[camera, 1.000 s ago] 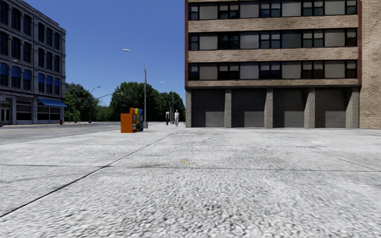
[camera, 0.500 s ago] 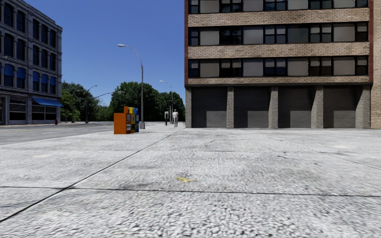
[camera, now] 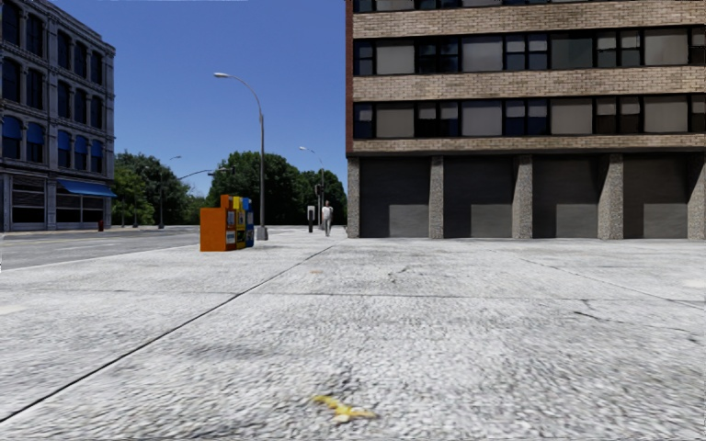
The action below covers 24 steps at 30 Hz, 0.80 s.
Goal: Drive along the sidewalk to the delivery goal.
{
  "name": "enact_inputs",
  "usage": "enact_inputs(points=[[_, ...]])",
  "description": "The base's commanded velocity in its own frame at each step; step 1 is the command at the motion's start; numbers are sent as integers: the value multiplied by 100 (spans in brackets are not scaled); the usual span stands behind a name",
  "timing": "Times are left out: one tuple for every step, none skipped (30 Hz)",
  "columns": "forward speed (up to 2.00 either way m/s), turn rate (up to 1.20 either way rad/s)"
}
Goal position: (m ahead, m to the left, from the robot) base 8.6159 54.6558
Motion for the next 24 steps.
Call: enact_inputs(points=[[200, 56], [200, 57], [200, 57], [200, 57], [200, 57], [200, 57], [200, 57], [200, 57], [200, 57], [200, 57], [200, 57], [200, 57], [200, 57], [200, 57], [200, 57], [200, 57], [200, 57], [200, 0], [200, 0], [200, 0], [200, 0], [200, 0], [200, 0], [200, 0]])
